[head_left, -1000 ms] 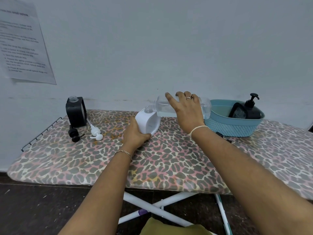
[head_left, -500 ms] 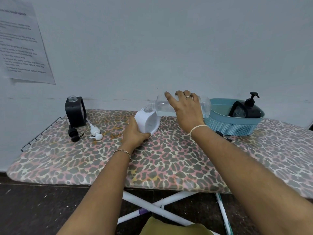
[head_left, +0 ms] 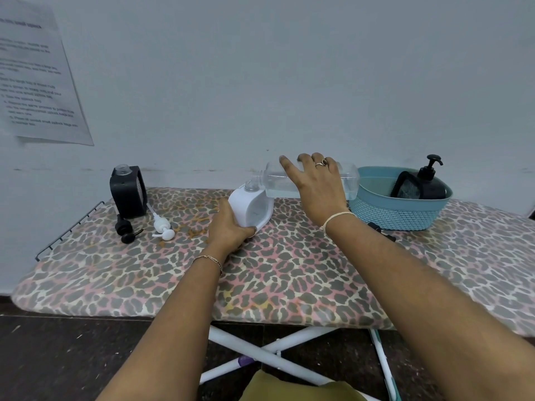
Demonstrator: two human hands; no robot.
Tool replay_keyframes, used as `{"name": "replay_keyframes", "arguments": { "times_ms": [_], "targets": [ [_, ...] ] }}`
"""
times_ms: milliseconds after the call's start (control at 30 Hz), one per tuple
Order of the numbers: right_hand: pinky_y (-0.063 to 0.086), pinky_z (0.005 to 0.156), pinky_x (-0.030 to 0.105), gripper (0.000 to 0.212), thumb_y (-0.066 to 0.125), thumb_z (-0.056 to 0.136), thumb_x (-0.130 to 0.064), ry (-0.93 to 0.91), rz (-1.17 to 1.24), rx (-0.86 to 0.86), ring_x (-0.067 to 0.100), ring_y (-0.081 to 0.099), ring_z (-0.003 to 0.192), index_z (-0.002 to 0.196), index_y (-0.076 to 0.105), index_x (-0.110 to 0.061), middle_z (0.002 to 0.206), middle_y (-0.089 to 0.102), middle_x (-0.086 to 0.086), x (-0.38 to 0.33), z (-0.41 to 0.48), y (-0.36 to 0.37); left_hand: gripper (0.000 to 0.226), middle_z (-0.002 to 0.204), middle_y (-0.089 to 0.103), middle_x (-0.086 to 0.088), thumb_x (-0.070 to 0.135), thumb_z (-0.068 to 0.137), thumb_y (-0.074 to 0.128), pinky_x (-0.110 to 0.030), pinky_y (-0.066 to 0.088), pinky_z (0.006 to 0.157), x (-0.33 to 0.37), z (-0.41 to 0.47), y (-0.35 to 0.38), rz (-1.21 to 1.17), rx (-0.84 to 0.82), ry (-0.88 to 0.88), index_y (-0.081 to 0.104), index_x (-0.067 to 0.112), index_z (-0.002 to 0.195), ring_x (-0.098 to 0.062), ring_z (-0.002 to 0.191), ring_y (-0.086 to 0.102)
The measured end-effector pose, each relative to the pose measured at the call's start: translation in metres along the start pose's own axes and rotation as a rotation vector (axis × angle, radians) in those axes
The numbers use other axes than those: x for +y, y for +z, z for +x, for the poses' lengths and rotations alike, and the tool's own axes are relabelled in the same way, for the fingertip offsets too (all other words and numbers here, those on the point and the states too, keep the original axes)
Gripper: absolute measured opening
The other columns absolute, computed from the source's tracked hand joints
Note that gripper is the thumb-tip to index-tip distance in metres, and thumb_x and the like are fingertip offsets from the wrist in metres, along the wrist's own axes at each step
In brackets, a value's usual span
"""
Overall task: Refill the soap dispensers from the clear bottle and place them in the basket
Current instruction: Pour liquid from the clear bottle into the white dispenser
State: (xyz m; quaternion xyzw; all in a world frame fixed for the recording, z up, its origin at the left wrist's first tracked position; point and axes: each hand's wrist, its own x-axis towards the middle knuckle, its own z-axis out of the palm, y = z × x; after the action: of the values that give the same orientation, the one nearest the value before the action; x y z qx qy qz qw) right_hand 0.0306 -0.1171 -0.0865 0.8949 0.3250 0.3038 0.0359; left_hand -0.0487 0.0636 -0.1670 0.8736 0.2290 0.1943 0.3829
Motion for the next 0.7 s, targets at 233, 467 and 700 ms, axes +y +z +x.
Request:
{"name": "replay_keyframes", "arguments": {
  "times_ms": [233, 467, 700],
  "targets": [
    [0.033, 0.098, 0.044, 0.089, 0.062, 0.071, 0.008, -0.003, -0.010, -0.008, 0.033, 0.045, 0.116, 0.146, 0.027, -0.023, 0.131, 0.047, 0.015, -0.0001, 0.0001, 0.0000, 0.080, 0.114, 0.052, -0.003, 0.022, 0.065, 0.083, -0.045, 0.052, 0.080, -0.0006, 0.0007, 0.0003, -0.017, -0.001, 0.010, 0.032, 0.017, 0.126, -0.028, 0.098, 0.056],
    [0.034, 0.097, 0.044, 0.089, 0.064, 0.071, 0.007, -0.006, -0.022, -0.005, 0.032, 0.046, 0.114, 0.146, 0.028, -0.023, 0.129, 0.048, 0.015, 0.0003, 0.0005, 0.0009, 0.082, 0.114, 0.054, -0.004, 0.024, 0.063, 0.083, -0.048, 0.055, 0.078, -0.0025, 0.0011, -0.0009, -0.029, -0.017, 0.006, 0.030, 0.021, 0.125, -0.029, 0.095, 0.060],
    [0.033, 0.098, 0.043, 0.090, 0.064, 0.071, 0.006, -0.010, -0.029, -0.012, 0.032, 0.044, 0.117, 0.147, 0.026, -0.023, 0.131, 0.047, 0.014, 0.0007, 0.0006, -0.0001, 0.083, 0.116, 0.053, -0.003, 0.022, 0.064, 0.083, -0.047, 0.054, 0.080, -0.0019, 0.0024, -0.0013, -0.050, -0.024, 0.002, 0.030, 0.021, 0.128, -0.028, 0.099, 0.058]
  ]
}}
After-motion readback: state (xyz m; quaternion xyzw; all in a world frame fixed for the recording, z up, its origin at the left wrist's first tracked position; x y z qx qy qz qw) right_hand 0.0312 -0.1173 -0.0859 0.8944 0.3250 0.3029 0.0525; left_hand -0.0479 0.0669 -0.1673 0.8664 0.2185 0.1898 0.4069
